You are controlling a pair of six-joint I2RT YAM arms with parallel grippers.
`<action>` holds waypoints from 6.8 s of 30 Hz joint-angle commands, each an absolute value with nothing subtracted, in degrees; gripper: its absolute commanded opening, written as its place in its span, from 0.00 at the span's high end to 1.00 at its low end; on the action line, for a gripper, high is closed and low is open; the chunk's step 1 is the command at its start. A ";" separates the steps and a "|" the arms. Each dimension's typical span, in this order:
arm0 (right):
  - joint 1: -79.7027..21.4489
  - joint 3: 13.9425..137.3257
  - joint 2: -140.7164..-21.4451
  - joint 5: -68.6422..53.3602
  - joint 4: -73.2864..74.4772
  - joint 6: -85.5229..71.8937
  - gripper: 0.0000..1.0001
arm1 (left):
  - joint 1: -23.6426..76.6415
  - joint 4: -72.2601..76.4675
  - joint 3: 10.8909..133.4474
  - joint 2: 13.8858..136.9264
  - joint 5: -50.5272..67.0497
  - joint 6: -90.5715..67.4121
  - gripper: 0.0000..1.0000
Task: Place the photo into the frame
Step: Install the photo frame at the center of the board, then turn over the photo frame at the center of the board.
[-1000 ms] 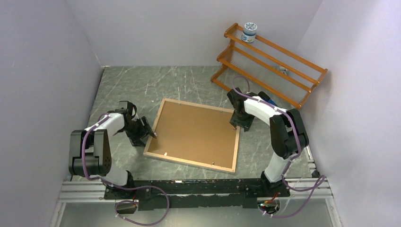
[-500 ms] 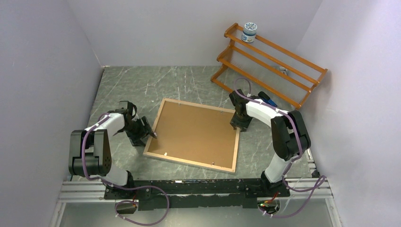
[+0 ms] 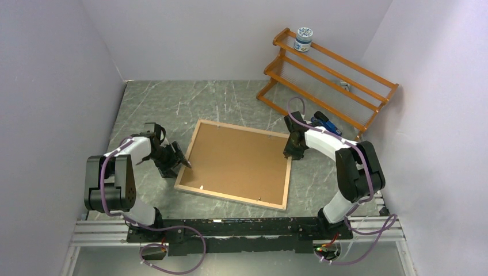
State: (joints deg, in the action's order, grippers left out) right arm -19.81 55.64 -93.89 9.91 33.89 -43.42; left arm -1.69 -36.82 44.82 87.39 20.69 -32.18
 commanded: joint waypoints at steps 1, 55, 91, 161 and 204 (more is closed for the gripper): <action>-21.01 54.97 -93.66 0.27 29.28 -41.55 0.81 | -0.64 -32.37 42.91 90.94 25.88 -33.22 0.29; -49.10 85.64 -127.82 -26.46 -4.39 -54.02 0.70 | 1.09 -36.28 42.18 85.44 22.14 -33.47 0.81; -50.43 88.48 -137.14 -48.79 -13.38 -39.30 0.71 | 1.13 -37.17 43.56 90.42 19.84 -32.80 0.84; -62.25 66.37 -98.85 0.92 35.52 11.18 0.30 | -3.52 -49.97 60.54 71.44 11.74 -29.03 0.45; -63.63 88.07 -107.47 -7.47 37.36 1.15 0.98 | -3.91 -46.52 42.84 55.99 20.12 -40.18 0.10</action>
